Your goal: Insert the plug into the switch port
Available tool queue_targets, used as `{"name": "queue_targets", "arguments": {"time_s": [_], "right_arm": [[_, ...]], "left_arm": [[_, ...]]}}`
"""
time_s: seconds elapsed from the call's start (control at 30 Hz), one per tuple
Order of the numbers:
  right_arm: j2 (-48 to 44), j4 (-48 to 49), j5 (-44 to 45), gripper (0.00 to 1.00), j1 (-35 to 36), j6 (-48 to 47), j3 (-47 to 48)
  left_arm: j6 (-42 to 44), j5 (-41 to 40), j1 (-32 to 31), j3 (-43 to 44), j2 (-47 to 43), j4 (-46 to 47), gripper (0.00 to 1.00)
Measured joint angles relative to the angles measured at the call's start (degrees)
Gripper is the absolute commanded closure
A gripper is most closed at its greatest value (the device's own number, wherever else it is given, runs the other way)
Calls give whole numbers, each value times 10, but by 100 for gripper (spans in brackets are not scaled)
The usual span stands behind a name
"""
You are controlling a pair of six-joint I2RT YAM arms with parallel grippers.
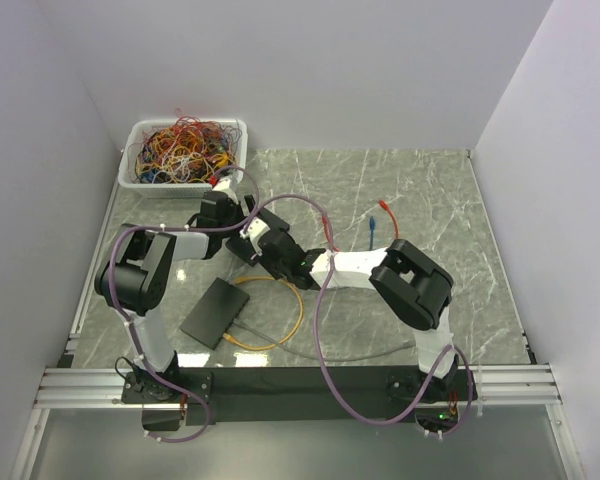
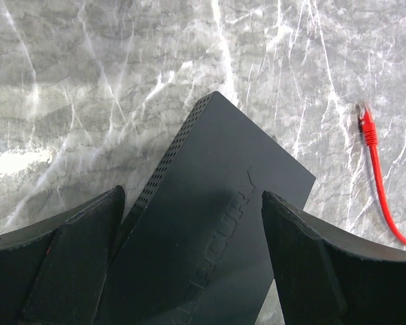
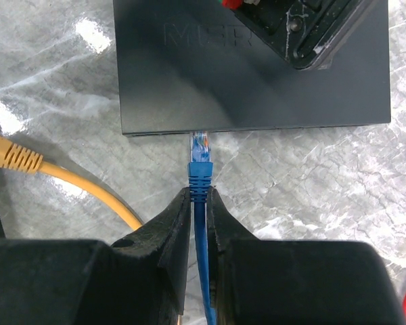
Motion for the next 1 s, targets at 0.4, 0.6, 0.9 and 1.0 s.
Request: {"name": "queue_targets", "arguments": {"time_s": [0.4, 0.6, 0.9, 1.0], "right_arm": [[15, 45, 39, 100, 0, 12, -12], [17, 55, 48, 100, 1, 5, -14], [18, 55, 31, 100, -1, 1, -14], [18, 51, 28, 100, -1, 4, -14]], "left_arm": [[-12, 2, 0, -5, 12, 39, 12], [-15, 1, -1, -8, 12, 43, 11], [-18, -11, -7, -35, 14, 89, 11], [-23, -15, -10, -55, 12, 125, 11]]}}
